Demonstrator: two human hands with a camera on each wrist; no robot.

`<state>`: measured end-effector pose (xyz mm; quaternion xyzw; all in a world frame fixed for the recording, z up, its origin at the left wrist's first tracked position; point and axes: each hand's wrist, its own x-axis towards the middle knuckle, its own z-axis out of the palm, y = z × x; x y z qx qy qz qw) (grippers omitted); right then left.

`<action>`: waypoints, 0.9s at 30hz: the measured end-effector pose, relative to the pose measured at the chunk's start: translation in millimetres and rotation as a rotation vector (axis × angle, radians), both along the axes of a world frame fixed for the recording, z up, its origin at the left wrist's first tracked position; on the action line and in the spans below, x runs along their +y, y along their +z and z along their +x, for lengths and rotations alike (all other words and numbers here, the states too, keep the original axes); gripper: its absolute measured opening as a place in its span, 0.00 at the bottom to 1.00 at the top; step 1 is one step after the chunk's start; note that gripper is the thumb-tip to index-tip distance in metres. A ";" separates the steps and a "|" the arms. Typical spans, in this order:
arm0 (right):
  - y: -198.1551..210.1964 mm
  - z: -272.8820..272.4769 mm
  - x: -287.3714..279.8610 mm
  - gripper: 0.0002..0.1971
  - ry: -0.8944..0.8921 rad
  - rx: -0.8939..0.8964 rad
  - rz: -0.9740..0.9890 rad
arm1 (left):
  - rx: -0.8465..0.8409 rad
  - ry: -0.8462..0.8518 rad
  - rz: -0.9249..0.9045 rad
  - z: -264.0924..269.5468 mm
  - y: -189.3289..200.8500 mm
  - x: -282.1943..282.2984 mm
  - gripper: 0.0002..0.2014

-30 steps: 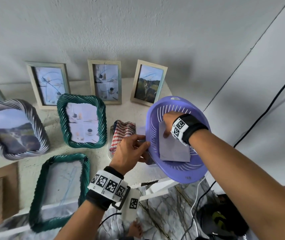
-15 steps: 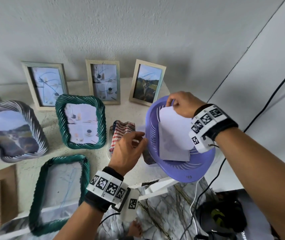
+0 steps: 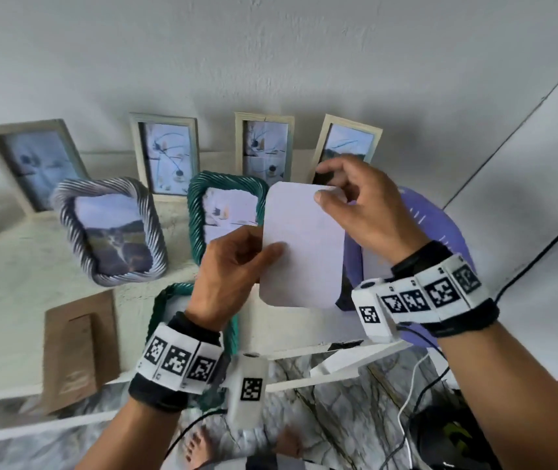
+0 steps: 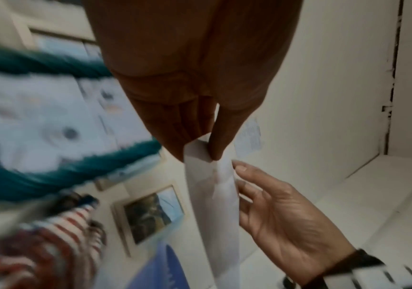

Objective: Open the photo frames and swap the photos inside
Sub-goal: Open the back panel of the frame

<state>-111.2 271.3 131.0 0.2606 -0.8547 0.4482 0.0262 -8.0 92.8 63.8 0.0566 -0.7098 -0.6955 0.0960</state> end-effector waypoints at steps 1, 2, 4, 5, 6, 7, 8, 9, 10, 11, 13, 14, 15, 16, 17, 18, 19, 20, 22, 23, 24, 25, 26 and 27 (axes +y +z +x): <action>-10.6 11.0 -13.1 0.15 -0.014 -0.003 0.001 | -0.018 0.034 0.012 11.7 -2.8 -15.6 0.06; -21.1 22.1 -21.7 0.17 -0.022 -0.043 0.003 | -0.040 0.061 0.015 21.1 -7.2 -28.0 0.09; -42.8 46.5 -44.6 0.20 0.001 -0.209 -0.046 | -0.096 0.123 0.014 41.5 -19.5 -55.6 0.11; -54.2 58.2 -54.9 0.21 0.023 -0.300 -0.086 | -0.129 0.147 0.011 49.8 -27.6 -67.7 0.10; -66.2 69.4 -66.7 0.24 0.041 -0.354 -0.109 | -0.165 0.167 0.003 59.7 -34.9 -79.7 0.08; -78.6 77.4 -74.1 0.26 0.041 -0.362 -0.120 | -0.195 0.176 -0.013 67.2 -42.9 -88.7 0.07; -91.5 84.2 -80.8 0.26 0.031 -0.361 -0.113 | -0.220 0.179 -0.044 74.6 -50.5 -97.1 0.07; -103.7 91.3 -88.1 0.24 0.015 -0.370 -0.104 | -0.242 0.179 -0.095 83.2 -57.9 -105.8 0.07; -113.8 97.4 -92.3 0.21 -0.008 -0.383 -0.091 | -0.265 0.172 -0.169 89.8 -64.7 -112.2 0.09; -123.3 103.8 -97.0 0.17 -0.015 -0.388 -0.078 | -0.285 0.171 -0.256 96.9 -70.8 -118.5 0.11; -137.9 114.3 -101.2 0.13 -0.030 -0.348 -0.045 | -0.303 0.171 -0.446 105.9 -80.8 -124.3 0.08; -142.8 119.4 -104.0 0.13 -0.038 -0.328 -0.027 | -0.299 0.174 -0.531 109.9 -83.2 -126.4 0.07; -146.0 123.0 -105.5 0.13 -0.049 -0.305 -0.007 | -0.296 0.170 -0.593 112.1 -85.1 -127.1 0.07; -148.3 126.5 -107.5 0.13 -0.064 -0.278 0.021 | -0.296 0.162 -0.628 114.9 -86.4 -128.2 0.06; -149.2 129.4 -108.5 0.13 -0.075 -0.247 0.046 | -0.300 0.150 -0.644 116.2 -87.4 -129.2 0.06; -150.1 131.6 -109.7 0.12 -0.080 -0.225 0.066 | -0.309 0.135 -0.647 117.2 -88.3 -130.6 0.05; -151.1 134.0 -110.9 0.12 -0.078 -0.213 0.080 | -0.319 0.124 -0.642 118.0 -89.7 -132.4 0.06; -152.4 135.4 -111.7 0.12 -0.076 -0.205 0.092 | -0.330 0.118 -0.636 118.4 -90.3 -133.5 0.07; -156.4 137.3 -112.6 0.13 -0.071 -0.192 0.116 | -0.340 0.115 -0.636 118.6 -91.6 -134.3 0.09; -158.0 138.0 -112.7 0.13 -0.070 -0.182 0.129 | -0.339 0.115 -0.643 118.7 -92.2 -133.9 0.10; -159.7 138.7 -112.9 0.13 -0.074 -0.163 0.145 | -0.333 0.116 -0.653 118.5 -92.7 -133.5 0.10; -161.3 139.2 -113.1 0.13 -0.079 -0.132 0.164 | -0.326 0.117 -0.666 118.4 -94.0 -133.3 0.11; -162.6 139.8 -113.1 0.13 -0.086 -0.099 0.190 | -0.319 0.116 -0.677 117.8 -95.1 -132.9 0.11; -163.7 140.7 -113.3 0.14 -0.092 -0.074 0.217 | -0.316 0.116 -0.686 117.5 -96.4 -132.6 0.12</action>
